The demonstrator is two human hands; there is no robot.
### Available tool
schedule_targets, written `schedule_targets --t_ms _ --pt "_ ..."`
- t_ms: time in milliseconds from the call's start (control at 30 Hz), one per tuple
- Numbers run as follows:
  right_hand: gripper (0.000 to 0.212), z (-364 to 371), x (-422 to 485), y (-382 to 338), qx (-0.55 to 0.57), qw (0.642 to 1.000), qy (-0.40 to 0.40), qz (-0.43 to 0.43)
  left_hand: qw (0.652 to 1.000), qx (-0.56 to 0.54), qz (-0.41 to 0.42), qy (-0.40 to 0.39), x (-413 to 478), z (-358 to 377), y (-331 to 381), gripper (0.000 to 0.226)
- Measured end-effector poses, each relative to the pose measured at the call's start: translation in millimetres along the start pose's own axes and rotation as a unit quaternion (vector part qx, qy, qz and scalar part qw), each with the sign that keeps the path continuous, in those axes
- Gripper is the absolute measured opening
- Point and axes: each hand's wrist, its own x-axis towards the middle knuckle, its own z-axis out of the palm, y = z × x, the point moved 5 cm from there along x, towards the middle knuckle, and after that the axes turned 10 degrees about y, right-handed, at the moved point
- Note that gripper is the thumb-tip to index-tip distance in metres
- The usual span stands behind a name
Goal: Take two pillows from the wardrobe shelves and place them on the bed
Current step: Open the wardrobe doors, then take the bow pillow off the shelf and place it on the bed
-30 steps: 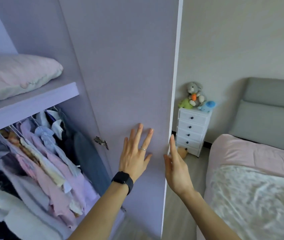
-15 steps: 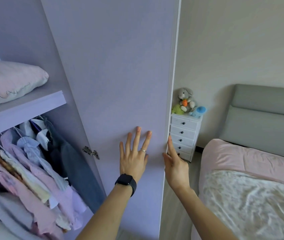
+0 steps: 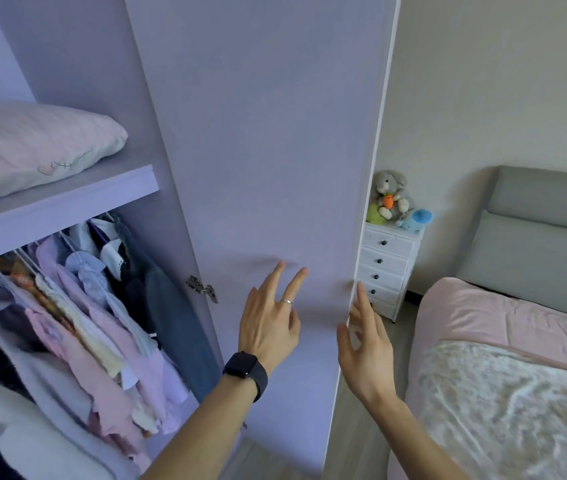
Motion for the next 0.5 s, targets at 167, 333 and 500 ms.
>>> schedule_targets --t_ms 167,333,500 --pt "0.064 22 -68 -17 0.024 0.993 -0.107 -0.046 0.991 -0.006 -0.129 -0.047 -66 -32 -57 0.06" --pt "0.049 62 -113 -48 0.021 0.968 -0.234 -0.083 0.965 0.001 -0.261 -0.014 -138 -83 -109 0.046" --pt "0.044 105 -131 -97 0.051 0.945 -0.295 -0.133 0.935 0.039 -0.351 0.037 -180 -146 -145 0.043"
